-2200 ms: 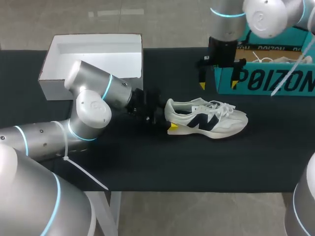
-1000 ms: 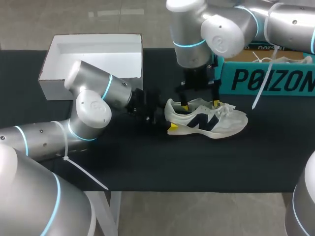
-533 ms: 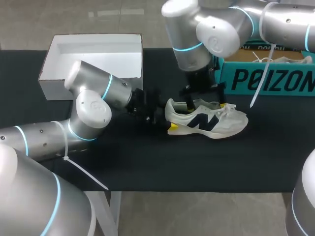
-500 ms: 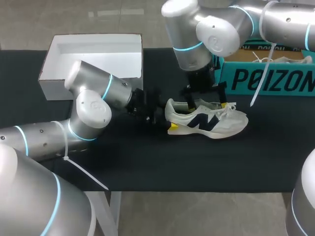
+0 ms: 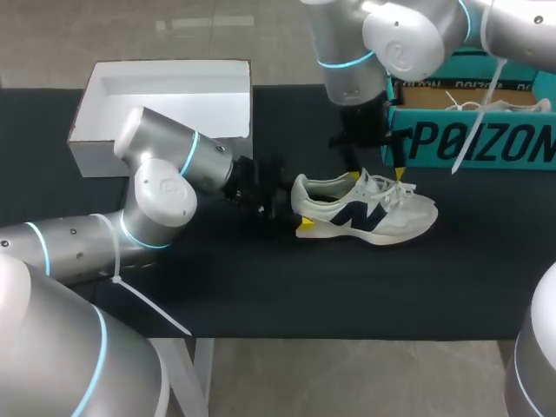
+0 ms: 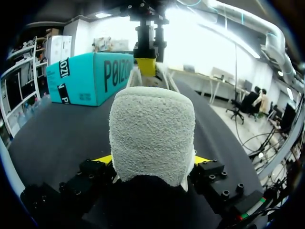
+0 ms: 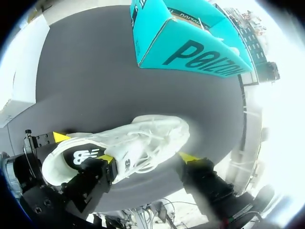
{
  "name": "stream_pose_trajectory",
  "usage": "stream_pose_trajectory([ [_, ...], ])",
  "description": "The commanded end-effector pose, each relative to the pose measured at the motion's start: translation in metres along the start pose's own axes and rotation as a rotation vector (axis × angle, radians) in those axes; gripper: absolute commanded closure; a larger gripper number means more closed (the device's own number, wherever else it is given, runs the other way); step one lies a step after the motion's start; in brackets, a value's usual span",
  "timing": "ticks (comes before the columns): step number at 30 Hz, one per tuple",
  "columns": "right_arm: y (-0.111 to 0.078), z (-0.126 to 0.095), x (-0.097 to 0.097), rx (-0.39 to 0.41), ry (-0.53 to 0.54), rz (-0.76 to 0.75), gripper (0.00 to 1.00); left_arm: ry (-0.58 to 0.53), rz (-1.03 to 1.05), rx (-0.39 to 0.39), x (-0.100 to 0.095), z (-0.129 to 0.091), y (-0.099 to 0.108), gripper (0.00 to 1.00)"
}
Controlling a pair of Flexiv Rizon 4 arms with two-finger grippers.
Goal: Take the shoe out of the shoebox, open the shoe tongue, remove and reinsert the insole, then place the shoe into the shoebox
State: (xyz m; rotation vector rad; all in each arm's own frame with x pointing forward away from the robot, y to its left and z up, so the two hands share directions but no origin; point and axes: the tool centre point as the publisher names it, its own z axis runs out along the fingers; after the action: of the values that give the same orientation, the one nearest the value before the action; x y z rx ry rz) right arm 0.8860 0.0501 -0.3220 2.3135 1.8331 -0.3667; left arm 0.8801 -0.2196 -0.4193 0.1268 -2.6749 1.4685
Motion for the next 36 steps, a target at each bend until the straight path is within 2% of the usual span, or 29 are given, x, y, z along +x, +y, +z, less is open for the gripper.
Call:
stream_pose_trajectory([
  [1, -0.001, 0.006, -0.010, 0.017, 0.101, 0.035, 1.00, 0.000, 0.000, -0.003, 0.001, -0.001, 0.000, 1.00],
  [6, -0.001, 0.018, -0.025, 0.068, 0.380, 0.137, 1.00, 0.000, 0.000, -0.003, 0.001, -0.001, 0.000, 1.00],
  [9, 0.000, 0.020, -0.033, 0.082, 0.477, 0.161, 1.00, 0.000, 0.000, -0.003, 0.001, -0.001, 0.000, 1.00],
  [15, 0.006, 0.016, -0.052, 0.044, 0.664, 0.211, 1.00, 0.000, 0.000, -0.003, 0.001, -0.001, 0.000, 1.00],
  [23, 0.010, 0.023, -0.076, 0.061, 0.657, 0.262, 1.00, 0.000, 0.000, -0.003, 0.001, -0.001, 0.000, 1.00],
  [30, 0.009, 0.048, -0.085, 0.122, 0.616, 0.334, 1.00, 0.000, 0.000, -0.003, 0.001, -0.001, 0.000, 1.00],
  [34, 0.011, 0.054, -0.082, 0.146, 0.601, 0.334, 1.00, 0.000, 0.000, -0.003, 0.001, -0.001, 0.000, 1.00],
  [35, 0.013, 0.055, -0.078, 0.155, 0.597, 0.321, 0.95, 0.000, 0.000, -0.003, 0.001, -0.001, 0.000, 1.00],
  [36, 0.013, 0.056, -0.076, 0.161, 0.591, 0.314, 0.68, 0.000, 0.000, -0.003, 0.001, -0.001, 0.000, 1.00],
])
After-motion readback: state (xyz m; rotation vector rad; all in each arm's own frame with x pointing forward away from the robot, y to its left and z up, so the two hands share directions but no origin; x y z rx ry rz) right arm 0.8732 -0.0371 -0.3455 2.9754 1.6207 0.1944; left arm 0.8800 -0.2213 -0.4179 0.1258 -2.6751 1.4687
